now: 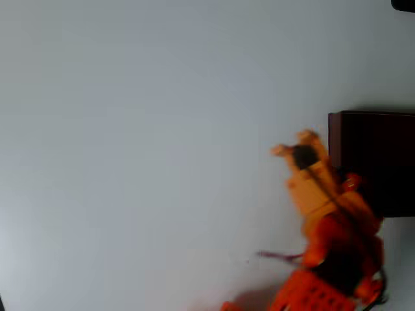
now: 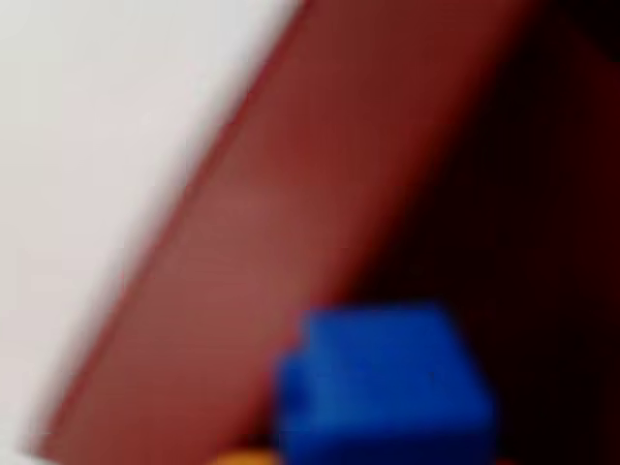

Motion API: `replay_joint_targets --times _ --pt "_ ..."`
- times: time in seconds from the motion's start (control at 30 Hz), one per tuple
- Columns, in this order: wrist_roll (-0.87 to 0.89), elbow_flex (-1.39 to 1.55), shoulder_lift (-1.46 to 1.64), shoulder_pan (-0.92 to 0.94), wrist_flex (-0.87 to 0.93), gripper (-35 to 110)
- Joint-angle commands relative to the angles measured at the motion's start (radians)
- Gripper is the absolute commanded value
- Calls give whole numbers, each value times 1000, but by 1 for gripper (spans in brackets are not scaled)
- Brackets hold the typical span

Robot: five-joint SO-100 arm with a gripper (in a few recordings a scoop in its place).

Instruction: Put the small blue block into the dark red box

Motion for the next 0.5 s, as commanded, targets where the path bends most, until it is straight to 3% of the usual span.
replay_joint_targets --times 0.0,0.23,0.3,0.47 --pt "-23 -218 -252 103 -2 0" --pt "-43 -500 -609 183 71 3" --pt "-14 -486 -614 196 92 20" --pt "-40 -360 -417 143 144 22"
